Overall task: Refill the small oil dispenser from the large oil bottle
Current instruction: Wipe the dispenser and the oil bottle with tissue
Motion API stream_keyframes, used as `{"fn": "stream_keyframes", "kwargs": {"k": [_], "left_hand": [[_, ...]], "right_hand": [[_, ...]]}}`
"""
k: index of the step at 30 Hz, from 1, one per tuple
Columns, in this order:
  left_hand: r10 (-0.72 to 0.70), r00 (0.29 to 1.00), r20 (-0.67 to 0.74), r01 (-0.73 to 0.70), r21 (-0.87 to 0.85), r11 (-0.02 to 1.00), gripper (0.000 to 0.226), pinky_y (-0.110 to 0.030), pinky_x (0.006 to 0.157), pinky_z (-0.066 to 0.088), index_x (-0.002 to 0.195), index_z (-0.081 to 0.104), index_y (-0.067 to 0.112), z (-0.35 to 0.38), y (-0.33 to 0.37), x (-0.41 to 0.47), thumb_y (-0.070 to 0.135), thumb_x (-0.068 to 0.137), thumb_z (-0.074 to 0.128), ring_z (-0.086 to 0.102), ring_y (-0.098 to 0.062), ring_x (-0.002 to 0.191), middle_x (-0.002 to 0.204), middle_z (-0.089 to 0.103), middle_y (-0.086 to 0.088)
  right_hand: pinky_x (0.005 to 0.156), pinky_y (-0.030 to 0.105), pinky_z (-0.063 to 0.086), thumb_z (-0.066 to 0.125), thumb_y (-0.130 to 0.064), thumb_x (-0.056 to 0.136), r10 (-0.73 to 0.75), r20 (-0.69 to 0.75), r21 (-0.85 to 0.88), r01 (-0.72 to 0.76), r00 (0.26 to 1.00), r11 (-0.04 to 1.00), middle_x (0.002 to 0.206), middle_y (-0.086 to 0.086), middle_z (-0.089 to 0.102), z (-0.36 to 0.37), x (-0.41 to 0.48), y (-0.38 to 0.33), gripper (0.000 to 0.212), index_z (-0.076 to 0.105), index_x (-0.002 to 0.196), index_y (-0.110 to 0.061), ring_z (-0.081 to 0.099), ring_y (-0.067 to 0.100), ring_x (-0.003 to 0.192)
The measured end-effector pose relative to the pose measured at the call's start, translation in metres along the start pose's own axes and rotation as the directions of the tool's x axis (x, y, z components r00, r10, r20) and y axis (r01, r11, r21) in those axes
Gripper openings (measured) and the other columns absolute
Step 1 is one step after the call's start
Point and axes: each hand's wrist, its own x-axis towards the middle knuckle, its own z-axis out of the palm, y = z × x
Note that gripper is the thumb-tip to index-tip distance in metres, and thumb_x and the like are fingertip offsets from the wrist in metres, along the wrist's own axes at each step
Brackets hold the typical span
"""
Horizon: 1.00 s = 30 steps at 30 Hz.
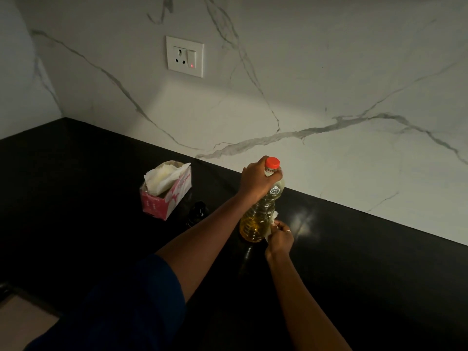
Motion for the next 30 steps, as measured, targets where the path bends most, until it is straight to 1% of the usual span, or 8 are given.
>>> {"fn": "stream_keyframes", "kwargs": {"k": [4, 8, 11, 14, 18, 24, 27, 30], "left_hand": [[-0.010, 1.000, -0.024, 0.011, 0.053, 0.999, 0.046, -0.035, 0.098, 0.035, 0.122, 0.054, 0.010, 0.004, -0.001, 0.003, 0.031, 0.083, 0.064, 0.037, -0.026, 0.121, 0.129, 0.046, -0.011], [-0.017, 0.999, -0.036, 0.019, 0.047, 0.999, 0.044, -0.036, 0.098, 0.035, 0.119, 0.058, 0.010, 0.003, -0.004, 0.005, 0.032, 0.082, 0.066, 0.039, -0.027, 0.118, 0.125, 0.047, -0.014], [-0.025, 0.999, -0.033, 0.026, 0.032, 0.999, 0.042, -0.035, 0.098, 0.036, 0.117, 0.059, 0.010, 0.004, -0.006, 0.004, 0.033, 0.081, 0.066, 0.040, -0.027, 0.117, 0.123, 0.047, -0.014], [-0.018, 0.999, -0.032, 0.020, 0.054, 0.998, 0.044, -0.035, 0.097, 0.038, 0.118, 0.058, 0.010, 0.005, -0.004, 0.004, 0.034, 0.081, 0.066, 0.042, -0.026, 0.116, 0.122, 0.048, -0.014], [0.013, 0.997, -0.073, -0.007, 0.081, 0.997, 0.044, -0.032, 0.089, 0.039, 0.116, 0.058, 0.009, 0.006, -0.004, 0.004, 0.035, 0.080, 0.067, 0.047, -0.026, 0.111, 0.118, 0.052, -0.014], [0.033, 0.989, -0.143, -0.022, 0.076, 0.997, 0.043, -0.026, 0.077, 0.036, 0.111, 0.059, 0.011, 0.005, -0.008, 0.003, 0.038, 0.079, 0.068, 0.053, -0.019, 0.098, 0.106, 0.057, -0.008], [0.040, 0.988, -0.150, -0.028, 0.078, 0.997, 0.044, -0.025, 0.076, 0.035, 0.111, 0.060, 0.012, 0.002, -0.009, 0.003, 0.040, 0.079, 0.068, 0.053, -0.015, 0.093, 0.104, 0.060, -0.007], [0.048, 0.988, -0.146, -0.039, 0.065, 0.997, 0.043, -0.025, 0.076, 0.037, 0.109, 0.062, 0.012, 0.001, -0.009, 0.001, 0.041, 0.078, 0.068, 0.055, -0.015, 0.092, 0.100, 0.062, -0.005]], "right_hand": [[0.064, 0.026, 0.049, 0.043, 0.007, 0.089, -0.142, 0.037, 0.007, 0.141, 0.989, 0.990, 0.081, 0.005, 0.060, 0.008, 0.001, -0.021, 0.022, 0.058, 0.087, -0.010, 0.057, 0.014, 0.074], [0.062, 0.021, 0.049, 0.045, 0.005, 0.089, -0.265, -0.006, 0.059, 0.264, 0.964, 0.963, 0.083, 0.003, 0.061, 0.002, -0.007, -0.016, 0.022, 0.059, 0.088, -0.012, 0.058, 0.011, 0.074], [0.077, 0.027, 0.051, 0.049, 0.000, 0.091, -0.232, -0.056, -0.030, 0.230, 0.971, 0.973, 0.099, -0.001, 0.063, -0.005, -0.011, 0.001, 0.025, 0.062, 0.103, -0.017, 0.060, 0.008, 0.084], [0.092, 0.035, 0.050, 0.045, 0.002, 0.091, -0.147, -0.009, -0.142, 0.145, 0.989, 0.979, 0.113, 0.000, 0.064, -0.004, -0.004, 0.004, 0.037, 0.059, 0.123, -0.011, 0.060, 0.014, 0.102], [0.086, 0.038, 0.055, 0.050, 0.000, 0.088, -0.089, 0.056, -0.113, 0.095, 0.994, 0.989, 0.105, 0.009, 0.070, 0.001, 0.005, -0.013, 0.028, 0.066, 0.110, -0.008, 0.066, 0.017, 0.092], [0.075, 0.027, 0.054, 0.047, -0.003, 0.090, -0.189, 0.016, 0.013, 0.189, 0.982, 0.982, 0.098, 0.000, 0.070, 0.001, -0.008, -0.009, 0.032, 0.064, 0.115, -0.012, 0.066, 0.010, 0.090], [0.071, 0.019, 0.048, 0.046, -0.002, 0.090, -0.179, -0.036, -0.065, 0.176, 0.983, 0.982, 0.093, -0.007, 0.065, -0.006, -0.013, 0.004, 0.032, 0.064, 0.115, -0.010, 0.061, 0.005, 0.086], [0.070, 0.021, 0.048, 0.048, -0.006, 0.092, -0.142, -0.004, -0.178, 0.139, 0.990, 0.974, 0.100, 0.002, 0.064, -0.004, -0.010, -0.003, 0.027, 0.063, 0.113, -0.009, 0.058, 0.007, 0.083]]}}
